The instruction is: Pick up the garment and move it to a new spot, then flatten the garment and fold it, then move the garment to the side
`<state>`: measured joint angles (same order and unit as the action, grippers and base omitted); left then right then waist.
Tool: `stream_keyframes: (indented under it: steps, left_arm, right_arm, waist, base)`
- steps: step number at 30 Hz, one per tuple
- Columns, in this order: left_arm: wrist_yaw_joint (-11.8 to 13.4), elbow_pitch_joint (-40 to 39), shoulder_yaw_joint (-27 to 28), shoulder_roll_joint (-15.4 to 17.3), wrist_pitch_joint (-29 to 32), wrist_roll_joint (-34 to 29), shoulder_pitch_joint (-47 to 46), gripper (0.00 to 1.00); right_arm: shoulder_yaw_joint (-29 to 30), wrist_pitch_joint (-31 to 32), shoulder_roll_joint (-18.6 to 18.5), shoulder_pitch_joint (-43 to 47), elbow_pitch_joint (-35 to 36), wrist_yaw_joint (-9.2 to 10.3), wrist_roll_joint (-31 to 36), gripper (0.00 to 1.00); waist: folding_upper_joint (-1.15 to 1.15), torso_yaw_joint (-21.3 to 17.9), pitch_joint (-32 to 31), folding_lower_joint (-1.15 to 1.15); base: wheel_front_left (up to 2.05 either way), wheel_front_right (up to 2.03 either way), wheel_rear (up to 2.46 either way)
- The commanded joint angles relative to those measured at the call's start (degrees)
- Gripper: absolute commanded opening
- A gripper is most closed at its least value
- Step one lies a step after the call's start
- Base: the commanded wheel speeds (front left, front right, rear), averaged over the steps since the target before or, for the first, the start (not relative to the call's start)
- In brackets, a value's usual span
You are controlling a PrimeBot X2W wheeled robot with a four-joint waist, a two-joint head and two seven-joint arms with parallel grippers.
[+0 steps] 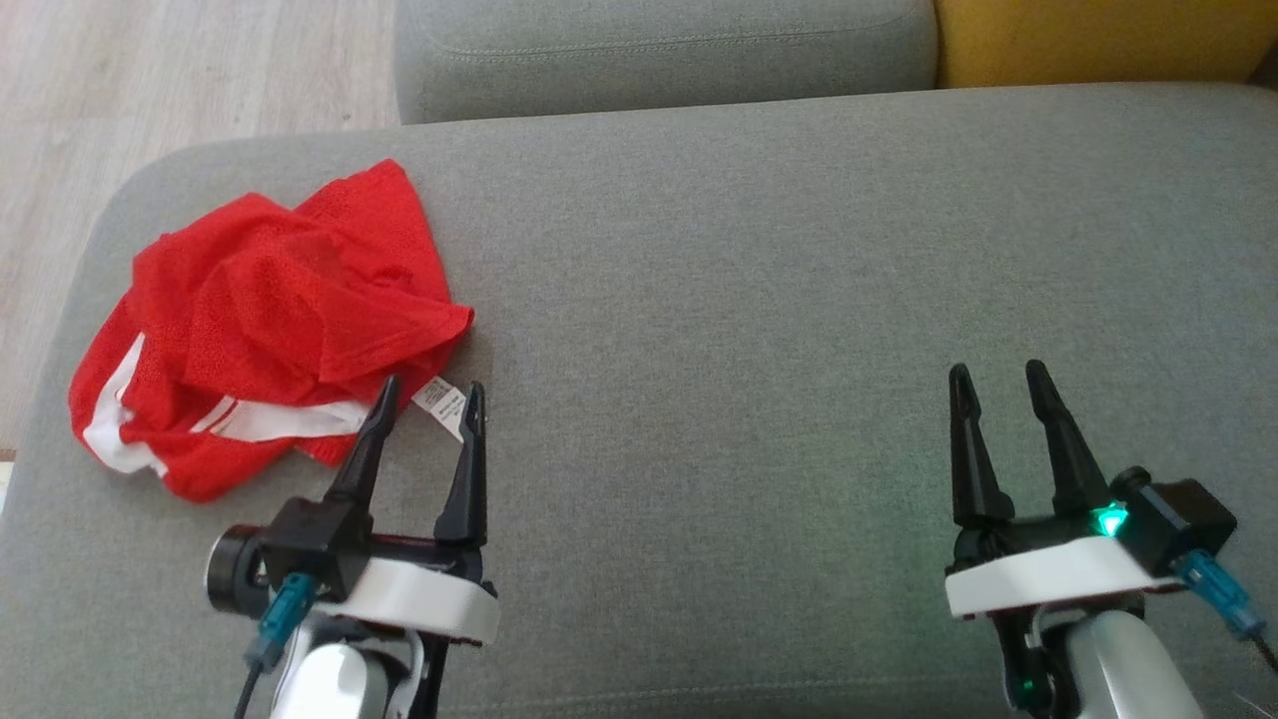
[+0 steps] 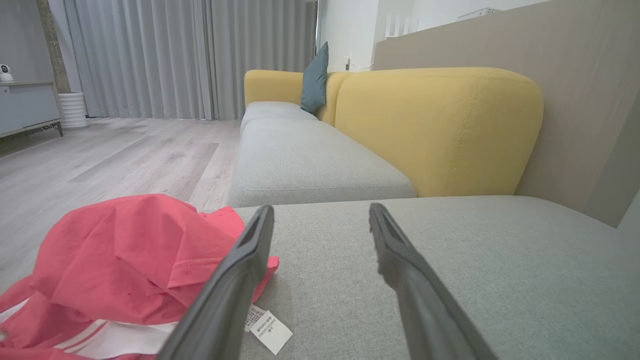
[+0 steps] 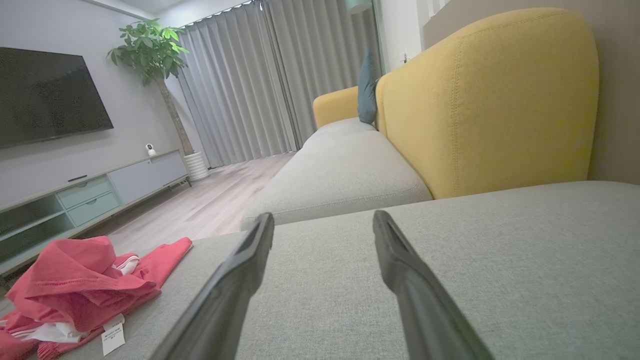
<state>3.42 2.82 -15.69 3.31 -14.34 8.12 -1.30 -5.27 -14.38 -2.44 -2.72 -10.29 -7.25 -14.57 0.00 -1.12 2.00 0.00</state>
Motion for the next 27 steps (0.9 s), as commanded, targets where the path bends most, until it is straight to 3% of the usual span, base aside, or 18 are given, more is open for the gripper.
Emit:
stream_keyframes:
  steps: [1, 17, 27]
  left_arm:
    - [-0.6, -1.5, 2.4, -0.2, -0.7, -0.8, -1.7, 1.00]
    - [-0.7, -0.7, 2.9, -0.4, -0.7, -0.4, -1.9, 1.00]
    - [0.5, -0.9, 4.8, -0.4, -0.7, -0.3, -1.5, 1.00]
  right_arm:
    - [-1.4, -0.6, -0.4, -1.5, 1.5, -0.24, 0.4, 1.00]
    - [-1.2, -0.6, -0.4, -1.1, 1.0, -0.24, 0.9, 1.00]
    - [-3.4, -0.6, -0.4, -0.8, 0.7, -0.24, 1.0, 1.00]
  waist:
    - [0.00, 0.0, 0.0, 0.00]
    - [0.00, 2.1, -0.3, 0.00]
    - [0.00, 8.8, -0.4, 0.00]
  base:
    - [0.00, 0.00, 0.00]
    - [0.00, 0.00, 0.00]
    - [0.00, 0.00, 0.00]
